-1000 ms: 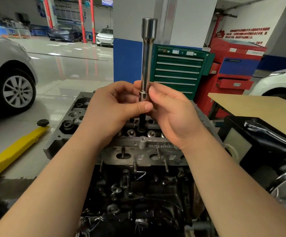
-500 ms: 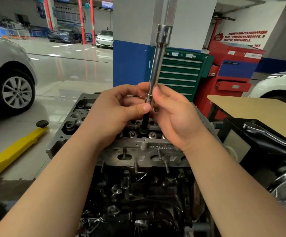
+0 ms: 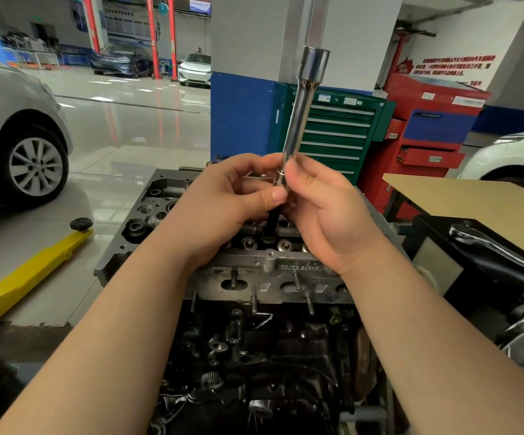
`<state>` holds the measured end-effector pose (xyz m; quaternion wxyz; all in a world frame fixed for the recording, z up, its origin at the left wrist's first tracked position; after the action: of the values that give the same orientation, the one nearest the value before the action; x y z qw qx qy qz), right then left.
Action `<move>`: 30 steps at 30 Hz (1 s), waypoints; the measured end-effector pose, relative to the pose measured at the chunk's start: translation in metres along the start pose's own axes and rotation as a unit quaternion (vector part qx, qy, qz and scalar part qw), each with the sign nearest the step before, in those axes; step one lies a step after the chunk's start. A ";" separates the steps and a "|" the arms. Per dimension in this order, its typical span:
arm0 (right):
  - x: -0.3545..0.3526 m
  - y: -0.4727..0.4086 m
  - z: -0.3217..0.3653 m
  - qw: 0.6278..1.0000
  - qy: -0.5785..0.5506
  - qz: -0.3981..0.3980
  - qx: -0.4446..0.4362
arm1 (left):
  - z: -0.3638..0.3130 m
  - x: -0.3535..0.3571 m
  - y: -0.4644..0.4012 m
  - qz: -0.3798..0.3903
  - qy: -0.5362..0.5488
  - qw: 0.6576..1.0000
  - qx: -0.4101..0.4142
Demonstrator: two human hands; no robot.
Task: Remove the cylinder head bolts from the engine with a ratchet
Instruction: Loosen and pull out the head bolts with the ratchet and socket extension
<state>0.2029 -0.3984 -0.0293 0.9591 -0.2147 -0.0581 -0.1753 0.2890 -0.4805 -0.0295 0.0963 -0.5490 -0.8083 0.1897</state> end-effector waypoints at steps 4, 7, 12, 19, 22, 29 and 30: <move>0.001 -0.002 0.003 0.998 0.045 -0.029 -0.021 | -0.005 -0.001 -0.001 -0.027 -0.017 0.999 0.030; -0.001 -0.003 0.002 0.998 0.044 -0.034 -0.014 | -0.005 -0.005 -0.001 -0.050 -0.041 0.997 0.033; -0.002 -0.001 0.000 1.000 0.003 0.006 0.005 | 0.003 -0.008 -0.001 -0.041 -0.045 0.998 0.008; -0.001 -0.004 -0.002 0.998 0.065 -0.016 -0.005 | -0.003 -0.003 0.001 -0.025 -0.039 0.999 0.028; -0.001 -0.004 -0.004 0.999 0.030 -0.019 0.010 | 0.000 -0.012 0.000 -0.070 -0.058 0.996 0.021; -0.004 -0.001 -0.001 0.999 0.031 -0.002 -0.006 | 0.003 -0.007 -0.001 -0.027 -0.024 0.999 0.013; -0.003 -0.002 -0.001 0.999 0.052 -0.013 -0.010 | 0.002 -0.005 -0.001 -0.018 -0.035 0.999 0.016</move>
<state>0.1990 -0.3993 -0.0299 0.9564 -0.2138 -0.0093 -0.1988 0.2894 -0.4861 -0.0307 0.0804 -0.5260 -0.8177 0.2195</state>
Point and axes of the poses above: each hand's wrist, its own y-axis away from the middle knuckle, its own x-axis out of the palm, z = x × y, the point moved 9 cm from there along -y, towards the middle knuckle, and after that the axes turned 4 degrees about z, right-handed, at the moved point
